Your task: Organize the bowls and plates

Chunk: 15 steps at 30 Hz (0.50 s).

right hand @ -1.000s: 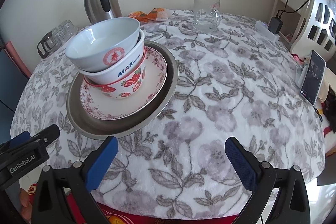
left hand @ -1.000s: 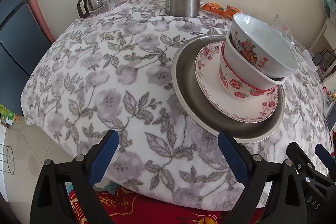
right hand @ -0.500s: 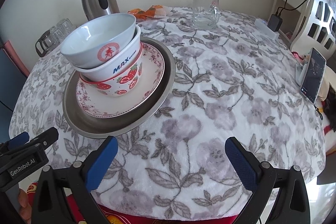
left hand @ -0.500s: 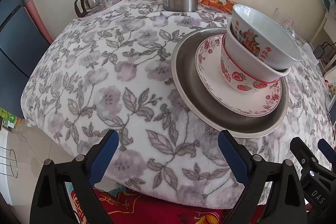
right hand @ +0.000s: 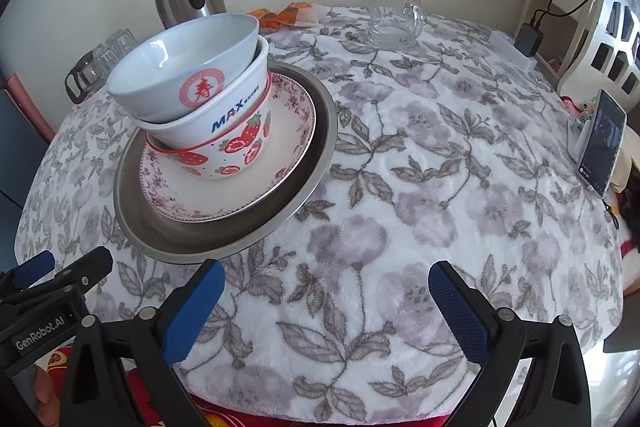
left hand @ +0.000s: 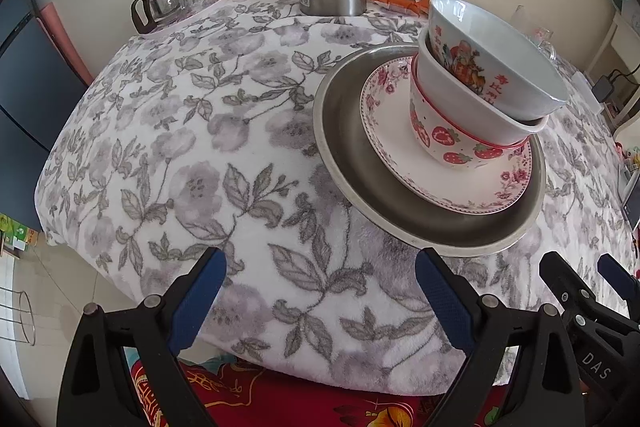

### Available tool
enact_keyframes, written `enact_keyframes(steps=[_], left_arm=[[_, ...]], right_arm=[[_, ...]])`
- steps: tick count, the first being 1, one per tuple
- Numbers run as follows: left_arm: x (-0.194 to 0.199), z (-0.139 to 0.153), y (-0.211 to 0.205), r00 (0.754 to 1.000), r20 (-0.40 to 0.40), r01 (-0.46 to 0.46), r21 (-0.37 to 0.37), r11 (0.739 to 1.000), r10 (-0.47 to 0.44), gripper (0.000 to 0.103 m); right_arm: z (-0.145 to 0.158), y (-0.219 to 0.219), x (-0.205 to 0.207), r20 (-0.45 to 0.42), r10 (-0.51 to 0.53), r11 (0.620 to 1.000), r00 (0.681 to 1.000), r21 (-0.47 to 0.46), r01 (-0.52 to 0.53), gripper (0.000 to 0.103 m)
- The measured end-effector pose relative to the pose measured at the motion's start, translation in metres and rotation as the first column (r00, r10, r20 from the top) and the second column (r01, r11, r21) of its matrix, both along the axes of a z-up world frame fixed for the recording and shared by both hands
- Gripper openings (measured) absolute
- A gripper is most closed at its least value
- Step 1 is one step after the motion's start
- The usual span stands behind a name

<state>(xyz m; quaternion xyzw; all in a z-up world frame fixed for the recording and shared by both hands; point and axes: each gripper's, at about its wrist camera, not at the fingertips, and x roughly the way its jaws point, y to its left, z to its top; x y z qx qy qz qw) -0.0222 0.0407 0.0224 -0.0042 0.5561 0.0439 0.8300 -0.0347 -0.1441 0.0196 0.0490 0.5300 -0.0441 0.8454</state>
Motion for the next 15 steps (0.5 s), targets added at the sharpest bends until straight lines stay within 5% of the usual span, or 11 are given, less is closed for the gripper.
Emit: enact_keyframes(steps=[15], left_arm=[[0.0028, -0.0058, 0.0030, 1.000, -0.016, -0.010, -0.009, 1.000, 0.009, 0.096]], right_arm=[[-0.0032, -0.0011, 0.0012, -0.008, -0.002, 1.000, 1.000, -0.001, 0.002, 0.103]])
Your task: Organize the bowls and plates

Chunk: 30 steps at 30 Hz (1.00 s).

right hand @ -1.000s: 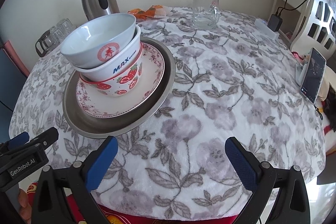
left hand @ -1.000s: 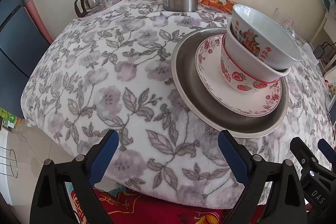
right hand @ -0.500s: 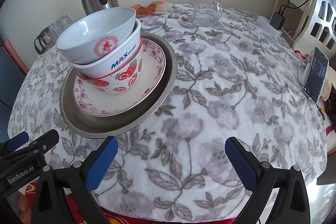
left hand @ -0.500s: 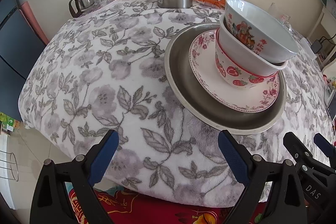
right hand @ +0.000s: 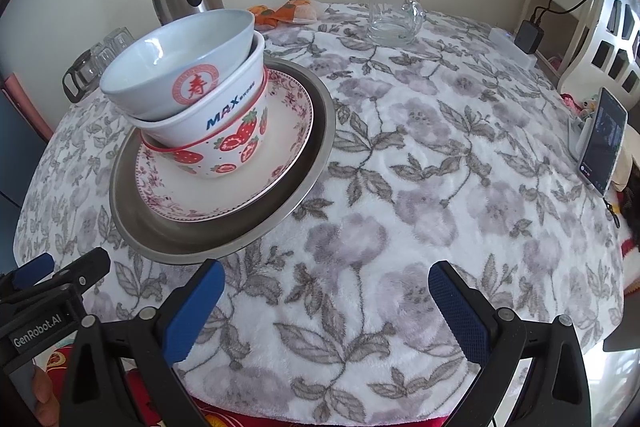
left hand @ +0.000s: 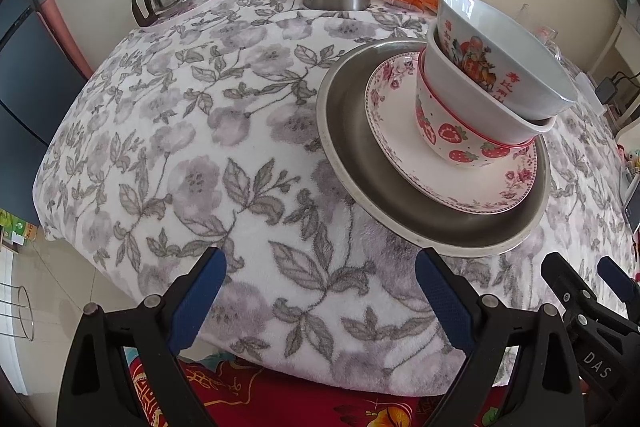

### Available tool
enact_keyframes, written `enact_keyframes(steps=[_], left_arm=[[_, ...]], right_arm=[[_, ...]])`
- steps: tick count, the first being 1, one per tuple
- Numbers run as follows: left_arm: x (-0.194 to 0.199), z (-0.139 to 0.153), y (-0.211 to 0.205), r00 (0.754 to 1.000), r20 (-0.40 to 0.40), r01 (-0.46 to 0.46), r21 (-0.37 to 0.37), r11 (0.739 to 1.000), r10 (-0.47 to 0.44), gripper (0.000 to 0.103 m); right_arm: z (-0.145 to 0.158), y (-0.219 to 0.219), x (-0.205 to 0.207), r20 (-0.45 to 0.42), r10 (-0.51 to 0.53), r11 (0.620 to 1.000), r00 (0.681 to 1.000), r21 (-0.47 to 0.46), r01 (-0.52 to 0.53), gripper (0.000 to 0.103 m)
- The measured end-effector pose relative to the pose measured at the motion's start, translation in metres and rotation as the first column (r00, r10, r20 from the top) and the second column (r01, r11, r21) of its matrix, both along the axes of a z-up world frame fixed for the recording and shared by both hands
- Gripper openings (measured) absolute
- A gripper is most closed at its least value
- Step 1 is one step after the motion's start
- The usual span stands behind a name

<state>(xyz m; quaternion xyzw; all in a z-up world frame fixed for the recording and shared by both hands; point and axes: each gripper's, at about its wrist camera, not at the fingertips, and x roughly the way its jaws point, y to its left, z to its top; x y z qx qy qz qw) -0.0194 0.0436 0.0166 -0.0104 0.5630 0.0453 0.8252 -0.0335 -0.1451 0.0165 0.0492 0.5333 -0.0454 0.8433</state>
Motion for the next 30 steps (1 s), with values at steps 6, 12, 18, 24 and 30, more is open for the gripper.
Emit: enact_keyframes(steps=[6, 12, 18, 24, 30], left_arm=[[0.0003, -0.0005, 0.0002, 1.000, -0.004, 0.000, 0.000, 1.000, 0.000, 0.096], [0.0006, -0.0003, 0.0013, 1.000, -0.008, -0.004, -0.004, 1.000, 0.004, 0.096], [0.0005, 0.0012, 0.0010, 1.000, -0.009, -0.004, -0.002, 1.000, 0.004, 0.096], [0.0012, 0.0001, 0.0017, 1.000, -0.018, -0.013, 0.011, 1.000, 0.013, 0.096], [0.0008, 0.0021, 0.0038, 1.000, -0.018, -0.017, 0.008, 1.000, 0.017, 0.096]], right_arm=[[-0.0002, -0.0016, -0.0001, -0.002, -0.002, 1.000, 1.000, 0.000, 0.002, 0.103], [-0.0005, -0.0047, 0.0000, -0.007, -0.008, 1.000, 1.000, -0.003, 0.008, 0.103], [0.0002, -0.0046, -0.0001, -0.007, -0.008, 1.000, 1.000, -0.005, 0.008, 0.103], [0.0018, -0.0050, -0.0011, -0.006, -0.007, 1.000, 1.000, -0.008, 0.007, 0.103], [0.0020, -0.0048, -0.0014, -0.008, -0.005, 1.000, 1.000, -0.010, 0.005, 0.103]])
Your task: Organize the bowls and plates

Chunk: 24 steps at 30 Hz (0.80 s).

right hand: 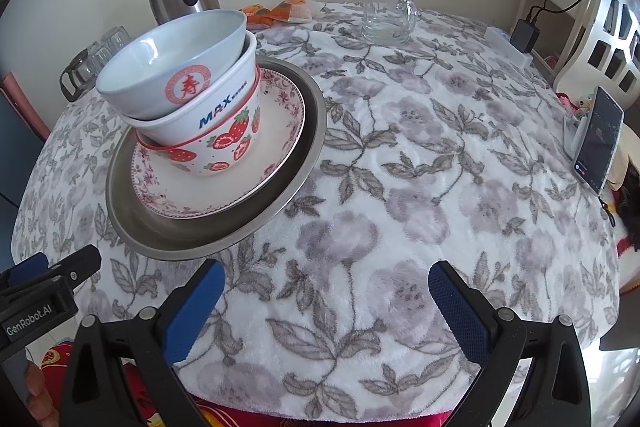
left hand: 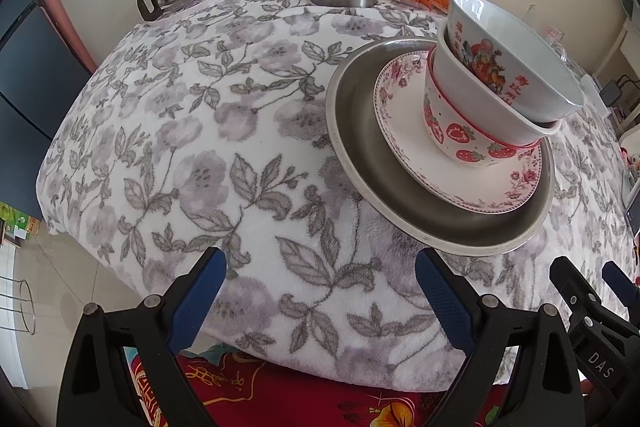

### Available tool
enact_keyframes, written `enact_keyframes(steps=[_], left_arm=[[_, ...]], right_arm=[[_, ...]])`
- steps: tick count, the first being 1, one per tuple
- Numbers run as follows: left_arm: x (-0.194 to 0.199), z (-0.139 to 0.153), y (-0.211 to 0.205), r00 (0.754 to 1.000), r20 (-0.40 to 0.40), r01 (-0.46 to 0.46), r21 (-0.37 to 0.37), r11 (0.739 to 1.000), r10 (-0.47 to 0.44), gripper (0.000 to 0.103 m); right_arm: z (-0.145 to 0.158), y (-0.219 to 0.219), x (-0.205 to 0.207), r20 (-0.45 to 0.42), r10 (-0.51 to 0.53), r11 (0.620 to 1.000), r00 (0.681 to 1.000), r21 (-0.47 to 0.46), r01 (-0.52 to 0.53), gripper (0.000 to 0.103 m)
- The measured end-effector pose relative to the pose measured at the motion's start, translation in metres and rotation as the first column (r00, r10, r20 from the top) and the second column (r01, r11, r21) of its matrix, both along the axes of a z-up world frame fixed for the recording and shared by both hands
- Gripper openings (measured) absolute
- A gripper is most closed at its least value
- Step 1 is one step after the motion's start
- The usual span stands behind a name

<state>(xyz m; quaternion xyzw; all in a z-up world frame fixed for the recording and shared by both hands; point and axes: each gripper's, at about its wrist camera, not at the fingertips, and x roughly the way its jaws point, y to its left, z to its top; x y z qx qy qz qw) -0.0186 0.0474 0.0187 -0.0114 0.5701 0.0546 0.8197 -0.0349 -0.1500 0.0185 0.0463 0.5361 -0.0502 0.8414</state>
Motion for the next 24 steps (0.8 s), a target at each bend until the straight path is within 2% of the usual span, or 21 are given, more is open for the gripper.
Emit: enact_keyframes(steps=[24], left_arm=[[-0.0026, 0.0071, 0.0015, 1.000, 0.014, -0.006, 0.006, 1.000, 0.006, 0.096]], right_arm=[[0.0051, 0.0010, -0.0030, 0.000, -0.001, 1.000, 1.000, -0.010, 0.001, 0.103]])
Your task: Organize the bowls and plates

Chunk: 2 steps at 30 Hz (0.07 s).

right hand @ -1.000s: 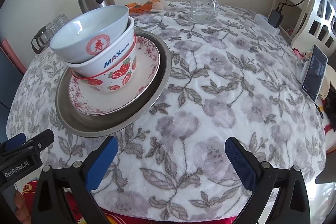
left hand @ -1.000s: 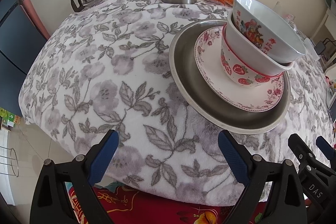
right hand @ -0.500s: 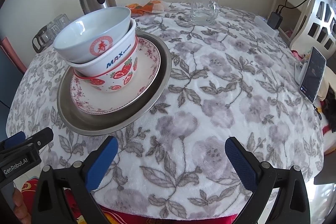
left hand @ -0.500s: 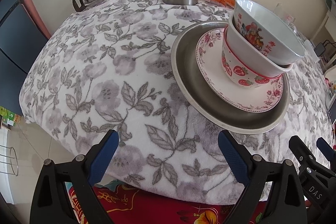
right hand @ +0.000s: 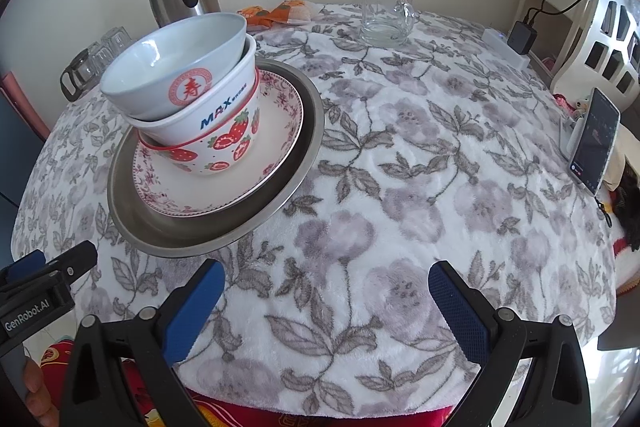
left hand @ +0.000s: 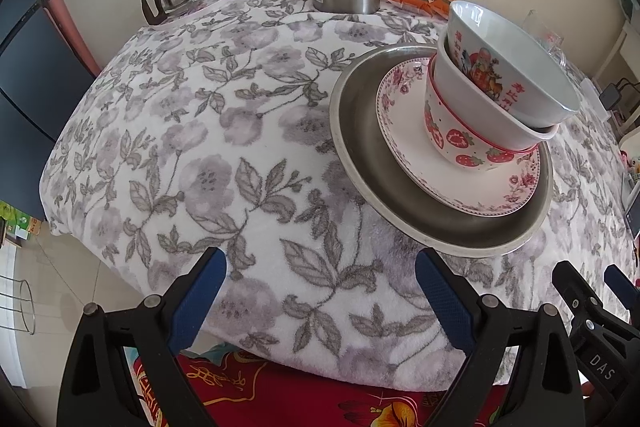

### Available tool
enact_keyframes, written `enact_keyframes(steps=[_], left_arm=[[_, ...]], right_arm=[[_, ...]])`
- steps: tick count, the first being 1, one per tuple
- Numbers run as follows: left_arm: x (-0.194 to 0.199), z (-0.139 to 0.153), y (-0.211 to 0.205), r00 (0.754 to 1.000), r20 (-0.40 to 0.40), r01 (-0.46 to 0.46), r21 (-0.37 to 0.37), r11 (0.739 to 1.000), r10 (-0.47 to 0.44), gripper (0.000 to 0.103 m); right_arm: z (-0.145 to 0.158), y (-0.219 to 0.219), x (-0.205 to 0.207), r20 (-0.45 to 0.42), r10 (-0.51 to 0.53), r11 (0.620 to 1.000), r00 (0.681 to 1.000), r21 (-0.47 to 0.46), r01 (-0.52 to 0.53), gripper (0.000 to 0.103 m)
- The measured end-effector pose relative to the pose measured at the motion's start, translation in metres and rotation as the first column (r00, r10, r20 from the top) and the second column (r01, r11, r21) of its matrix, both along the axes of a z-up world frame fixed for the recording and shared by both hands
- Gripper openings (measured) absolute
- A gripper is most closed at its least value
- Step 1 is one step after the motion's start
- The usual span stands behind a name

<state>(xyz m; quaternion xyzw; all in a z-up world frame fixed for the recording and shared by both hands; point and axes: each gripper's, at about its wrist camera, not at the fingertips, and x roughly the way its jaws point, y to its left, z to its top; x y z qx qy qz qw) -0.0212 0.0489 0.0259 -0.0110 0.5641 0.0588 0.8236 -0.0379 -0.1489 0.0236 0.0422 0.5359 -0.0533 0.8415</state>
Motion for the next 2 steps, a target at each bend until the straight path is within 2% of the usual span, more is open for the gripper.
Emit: enact_keyframes(steps=[2], left_arm=[[0.0002, -0.0002, 0.0003, 1.000, -0.003, -0.001, -0.001, 1.000, 0.001, 0.096]], right_arm=[[0.0000, 0.0000, 0.0000, 0.000, 0.000, 1.000, 1.000, 0.000, 0.000, 0.103]])
